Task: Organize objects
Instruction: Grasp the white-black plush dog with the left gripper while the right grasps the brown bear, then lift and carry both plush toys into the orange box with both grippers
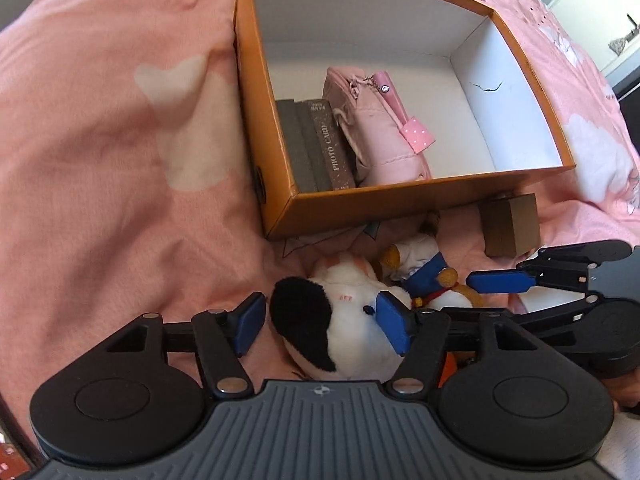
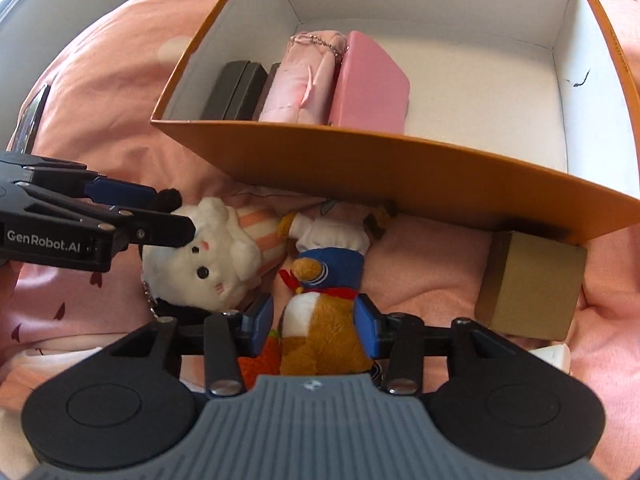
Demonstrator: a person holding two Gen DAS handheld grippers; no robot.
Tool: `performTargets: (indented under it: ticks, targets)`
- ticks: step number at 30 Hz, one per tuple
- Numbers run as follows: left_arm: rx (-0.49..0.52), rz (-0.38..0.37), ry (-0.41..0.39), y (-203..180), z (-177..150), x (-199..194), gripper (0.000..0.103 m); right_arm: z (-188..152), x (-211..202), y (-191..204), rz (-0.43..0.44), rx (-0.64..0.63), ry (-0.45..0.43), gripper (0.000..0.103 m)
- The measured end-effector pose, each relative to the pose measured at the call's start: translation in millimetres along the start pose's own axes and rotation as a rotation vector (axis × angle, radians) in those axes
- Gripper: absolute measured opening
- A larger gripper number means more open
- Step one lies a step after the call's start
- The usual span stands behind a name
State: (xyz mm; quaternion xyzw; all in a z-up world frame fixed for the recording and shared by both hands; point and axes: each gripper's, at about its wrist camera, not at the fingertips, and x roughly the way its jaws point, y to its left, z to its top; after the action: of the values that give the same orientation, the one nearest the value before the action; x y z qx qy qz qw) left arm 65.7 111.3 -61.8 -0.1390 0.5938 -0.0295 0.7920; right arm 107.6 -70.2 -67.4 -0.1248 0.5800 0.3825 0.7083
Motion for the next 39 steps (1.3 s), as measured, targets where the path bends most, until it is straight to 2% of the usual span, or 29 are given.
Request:
performTargets:
  ticks: [5,8,12,16,21,27,39]
  targets:
    - [-0.071,-0.089,0.069,9.2,-1.6,14.7,0.081,1.5,12.4,-3.1,-0.016,-0.002,0.035,0.05]
    - [-0.106,-0.118,0.092,13.3,-2.2,20.0,0.081,0.7,17.1,-4.7,-0.004,0.003,0.048,0.052]
    - [-0.112,-0.138,0.119,9.5,-3.5,26.4,0.08,0.6,23.5,-4.8,0.002,0.001,0.072,0.054]
    - [-0.089,-0.132,0.125,-2.4,-5.2,31.5,0.074,2.6,28.3,-4.1,0.001,-0.007,0.084,0.054]
    - [-0.064,-0.102,0.102,-11.8,-8.1,28.2,0.069,2.5,30.5,-6.6,0.013,0.008,0.092,0.049]
    - [-0.021,-0.071,0.06,-21.0,-11.3,17.6,0.065,1.0,19.7,-7.1,0.017,0.017,0.064,0.046]
    - [0.123,-0.032,-0.062,-52.6,-15.5,-23.3,0.064,-10.4,-32.1,-18.8,0.026,0.047,-0.033,0.046]
